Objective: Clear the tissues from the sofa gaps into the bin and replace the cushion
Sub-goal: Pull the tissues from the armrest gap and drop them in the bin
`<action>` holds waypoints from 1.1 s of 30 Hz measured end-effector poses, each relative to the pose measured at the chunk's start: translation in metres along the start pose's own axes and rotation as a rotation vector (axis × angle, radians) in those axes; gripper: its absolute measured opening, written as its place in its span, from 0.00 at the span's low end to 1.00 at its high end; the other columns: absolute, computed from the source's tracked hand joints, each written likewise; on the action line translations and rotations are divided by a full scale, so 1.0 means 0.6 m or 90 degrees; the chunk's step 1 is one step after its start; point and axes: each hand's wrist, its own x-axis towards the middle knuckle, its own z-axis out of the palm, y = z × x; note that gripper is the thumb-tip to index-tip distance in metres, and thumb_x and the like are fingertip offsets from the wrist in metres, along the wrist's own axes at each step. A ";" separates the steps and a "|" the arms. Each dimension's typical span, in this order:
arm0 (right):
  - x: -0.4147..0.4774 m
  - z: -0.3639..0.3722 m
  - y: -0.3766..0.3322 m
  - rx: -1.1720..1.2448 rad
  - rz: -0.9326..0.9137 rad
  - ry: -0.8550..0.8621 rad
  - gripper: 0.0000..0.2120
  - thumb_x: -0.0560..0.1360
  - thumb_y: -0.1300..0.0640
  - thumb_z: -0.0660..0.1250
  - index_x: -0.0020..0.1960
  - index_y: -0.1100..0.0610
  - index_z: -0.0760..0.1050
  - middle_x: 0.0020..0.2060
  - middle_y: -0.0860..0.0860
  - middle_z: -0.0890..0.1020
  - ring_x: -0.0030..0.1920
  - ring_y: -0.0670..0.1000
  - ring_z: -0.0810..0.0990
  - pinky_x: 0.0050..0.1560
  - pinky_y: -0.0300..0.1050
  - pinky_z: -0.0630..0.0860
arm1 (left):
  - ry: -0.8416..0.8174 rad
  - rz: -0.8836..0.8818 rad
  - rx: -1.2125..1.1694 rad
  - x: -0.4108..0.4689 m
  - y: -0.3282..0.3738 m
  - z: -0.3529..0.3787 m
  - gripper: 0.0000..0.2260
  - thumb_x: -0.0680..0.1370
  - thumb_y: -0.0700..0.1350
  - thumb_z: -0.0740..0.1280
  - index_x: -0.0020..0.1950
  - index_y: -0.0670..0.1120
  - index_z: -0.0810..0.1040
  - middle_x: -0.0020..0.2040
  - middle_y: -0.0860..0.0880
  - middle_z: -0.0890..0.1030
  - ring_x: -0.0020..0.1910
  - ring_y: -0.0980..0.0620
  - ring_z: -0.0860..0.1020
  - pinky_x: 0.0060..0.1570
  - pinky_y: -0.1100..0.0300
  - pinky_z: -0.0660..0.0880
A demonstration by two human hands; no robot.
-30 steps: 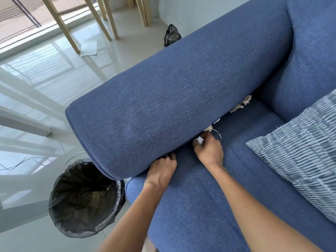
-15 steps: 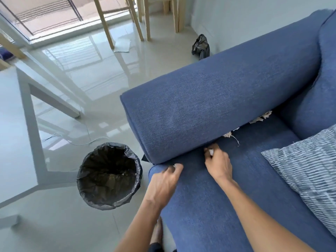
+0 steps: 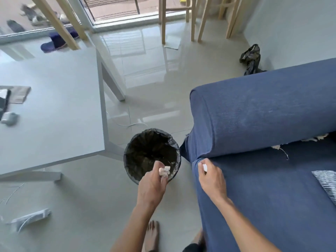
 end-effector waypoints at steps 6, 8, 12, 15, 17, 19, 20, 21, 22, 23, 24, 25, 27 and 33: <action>-0.014 0.071 -0.069 -0.003 -0.005 -0.031 0.08 0.81 0.50 0.60 0.51 0.52 0.75 0.44 0.56 0.83 0.48 0.61 0.79 0.39 0.51 0.73 | 0.079 -0.201 -0.144 -0.009 -0.111 -0.024 0.10 0.72 0.43 0.73 0.46 0.52 0.72 0.36 0.52 0.82 0.33 0.51 0.79 0.30 0.58 0.70; -0.011 0.084 -0.087 0.000 -0.007 -0.034 0.08 0.81 0.50 0.60 0.52 0.53 0.75 0.45 0.55 0.83 0.47 0.61 0.79 0.38 0.50 0.71 | 0.088 -0.245 -0.170 -0.004 -0.131 -0.029 0.09 0.72 0.43 0.73 0.47 0.52 0.75 0.37 0.52 0.81 0.35 0.50 0.79 0.32 0.59 0.67; -0.004 0.103 -0.114 0.003 -0.003 -0.045 0.06 0.81 0.52 0.60 0.51 0.51 0.75 0.43 0.52 0.82 0.45 0.57 0.78 0.40 0.50 0.74 | 0.079 -0.289 -0.240 0.021 -0.145 -0.036 0.07 0.74 0.42 0.72 0.49 0.51 0.78 0.35 0.57 0.78 0.33 0.61 0.77 0.31 0.64 0.68; 0.000 0.119 -0.125 0.003 -0.005 -0.054 0.05 0.80 0.53 0.61 0.51 0.51 0.75 0.41 0.49 0.80 0.43 0.54 0.77 0.40 0.49 0.75 | 0.068 -0.292 -0.296 0.044 -0.146 -0.034 0.08 0.74 0.42 0.71 0.49 0.53 0.78 0.35 0.53 0.80 0.33 0.57 0.80 0.35 0.59 0.76; 0.001 0.131 -0.125 -0.003 -0.008 -0.051 0.05 0.80 0.53 0.61 0.50 0.50 0.76 0.42 0.49 0.81 0.44 0.54 0.78 0.41 0.49 0.74 | 0.047 -0.284 -0.339 0.059 -0.151 -0.028 0.09 0.74 0.44 0.71 0.51 0.56 0.77 0.37 0.51 0.82 0.35 0.51 0.83 0.41 0.51 0.81; 0.002 0.142 -0.126 -0.009 -0.006 -0.048 0.05 0.79 0.53 0.62 0.50 0.50 0.76 0.43 0.48 0.82 0.44 0.54 0.79 0.41 0.49 0.76 | 0.014 -0.271 -0.367 0.070 -0.157 -0.022 0.10 0.75 0.46 0.70 0.54 0.57 0.78 0.39 0.51 0.83 0.37 0.49 0.83 0.43 0.46 0.82; 0.003 0.147 -0.125 -0.011 -0.005 -0.047 0.04 0.79 0.53 0.62 0.50 0.50 0.76 0.44 0.49 0.82 0.45 0.54 0.80 0.42 0.50 0.77 | -0.003 -0.267 -0.375 0.075 -0.159 -0.019 0.11 0.76 0.46 0.69 0.57 0.57 0.79 0.40 0.50 0.83 0.37 0.49 0.84 0.43 0.45 0.82; 0.003 0.152 -0.126 -0.012 -0.006 -0.046 0.04 0.79 0.52 0.62 0.50 0.49 0.76 0.45 0.49 0.83 0.45 0.54 0.80 0.42 0.50 0.78 | -0.018 -0.266 -0.378 0.078 -0.160 -0.019 0.12 0.76 0.44 0.68 0.59 0.55 0.79 0.42 0.50 0.83 0.37 0.48 0.84 0.42 0.45 0.82; 0.004 0.156 -0.125 -0.012 -0.007 -0.045 0.04 0.79 0.52 0.62 0.50 0.48 0.75 0.46 0.50 0.83 0.46 0.54 0.80 0.43 0.51 0.78 | -0.031 -0.270 -0.380 0.079 -0.159 -0.020 0.13 0.77 0.42 0.67 0.60 0.54 0.78 0.43 0.49 0.82 0.37 0.47 0.84 0.41 0.46 0.82; 0.005 0.159 -0.125 -0.014 -0.007 -0.044 0.04 0.79 0.51 0.63 0.51 0.48 0.75 0.46 0.50 0.83 0.47 0.55 0.80 0.43 0.50 0.78 | -0.044 -0.275 -0.381 0.080 -0.160 -0.021 0.14 0.77 0.40 0.66 0.60 0.53 0.78 0.43 0.49 0.82 0.37 0.47 0.84 0.41 0.46 0.83; 0.006 0.162 -0.125 -0.016 -0.010 -0.043 0.05 0.79 0.51 0.63 0.53 0.49 0.75 0.46 0.51 0.83 0.47 0.55 0.80 0.44 0.51 0.78 | -0.056 -0.275 -0.376 0.079 -0.162 -0.021 0.14 0.78 0.40 0.66 0.61 0.54 0.78 0.44 0.50 0.81 0.37 0.47 0.84 0.42 0.47 0.83; 0.008 0.166 -0.125 -0.020 -0.012 -0.045 0.06 0.79 0.51 0.64 0.54 0.50 0.74 0.47 0.53 0.83 0.48 0.56 0.80 0.45 0.51 0.78 | -0.066 -0.269 -0.360 0.078 -0.166 -0.021 0.14 0.78 0.40 0.66 0.61 0.54 0.77 0.44 0.51 0.81 0.38 0.48 0.84 0.43 0.47 0.82; 0.011 0.171 -0.127 -0.037 -0.009 -0.060 0.08 0.78 0.51 0.64 0.56 0.51 0.73 0.47 0.53 0.83 0.48 0.57 0.80 0.45 0.52 0.77 | -0.081 -0.259 -0.314 0.076 -0.177 -0.019 0.14 0.77 0.43 0.66 0.60 0.57 0.77 0.45 0.54 0.81 0.41 0.48 0.84 0.46 0.46 0.81; 0.032 0.185 -0.145 -0.055 0.019 -0.122 0.10 0.74 0.51 0.70 0.54 0.50 0.75 0.46 0.51 0.84 0.47 0.56 0.81 0.42 0.47 0.75 | -0.125 -0.142 -0.065 0.076 -0.193 -0.034 0.16 0.78 0.45 0.64 0.67 0.54 0.74 0.57 0.51 0.79 0.53 0.50 0.80 0.54 0.53 0.76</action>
